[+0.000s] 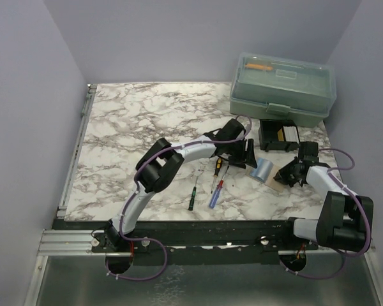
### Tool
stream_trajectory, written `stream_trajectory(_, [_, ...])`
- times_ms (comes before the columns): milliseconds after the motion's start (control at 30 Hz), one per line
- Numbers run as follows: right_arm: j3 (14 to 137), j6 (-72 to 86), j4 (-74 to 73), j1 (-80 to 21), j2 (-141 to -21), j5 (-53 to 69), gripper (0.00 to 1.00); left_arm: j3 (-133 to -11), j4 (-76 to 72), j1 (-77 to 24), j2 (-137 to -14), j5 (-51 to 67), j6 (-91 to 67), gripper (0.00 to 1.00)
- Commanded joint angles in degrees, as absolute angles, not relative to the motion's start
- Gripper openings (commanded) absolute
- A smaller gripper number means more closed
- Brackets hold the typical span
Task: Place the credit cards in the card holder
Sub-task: Open the card holder at the center of the board.
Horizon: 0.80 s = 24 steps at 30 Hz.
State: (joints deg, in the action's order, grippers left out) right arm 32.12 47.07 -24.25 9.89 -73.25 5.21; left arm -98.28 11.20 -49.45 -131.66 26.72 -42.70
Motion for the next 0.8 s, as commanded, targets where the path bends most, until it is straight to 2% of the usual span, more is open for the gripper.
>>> stream_trajectory(0, [28.8,45.9,-18.4,10.3,-76.9,4.6,0.07,-99.7,10.1,-49.4,-135.3,31.7,-45.2,0.61])
stream_trajectory(200, [28.9,42.8,-17.0,10.4,-76.7,7.9,0.03,-97.4,2.5,-49.3,-134.9,36.2,-50.0,0.47])
stream_trajectory(300, [29.1,41.2,-16.6,10.3,-76.1,10.1,0.04,-96.3,0.3,-49.2,-134.4,37.5,-51.9,0.46])
stream_trajectory(400, [29.8,39.9,-17.4,10.2,-73.4,11.7,0.15,-94.7,0.3,-49.2,-133.6,36.0,-51.7,0.43])
stream_trajectory(433, [30.2,39.6,-18.0,10.2,-72.3,11.5,0.24,-94.1,0.3,-49.1,-133.2,35.3,-51.3,0.42])
stream_trajectory(467, [30.7,39.2,-18.7,10.1,-71.1,11.4,0.37,-93.3,0.3,-49.1,-132.9,34.6,-51.1,0.4])
stream_trajectory(500, [31.3,38.6,-19.4,10.1,-70.2,11.8,0.45,-92.8,0.3,-49.0,-132.7,34.3,-50.8,0.39])
stream_trajectory(567, [32.7,37.5,-20.8,9.6,-69.7,12.7,0.51,-92.1,0.3,-48.8,-132.6,34.1,-50.8,0.36])
stream_trajectory(767, [37.4,33.0,-24.6,6.2,-72.6,11.1,0.62,-91.3,-1.8,-48.6,-132.3,34.2,-50.8,0.3])
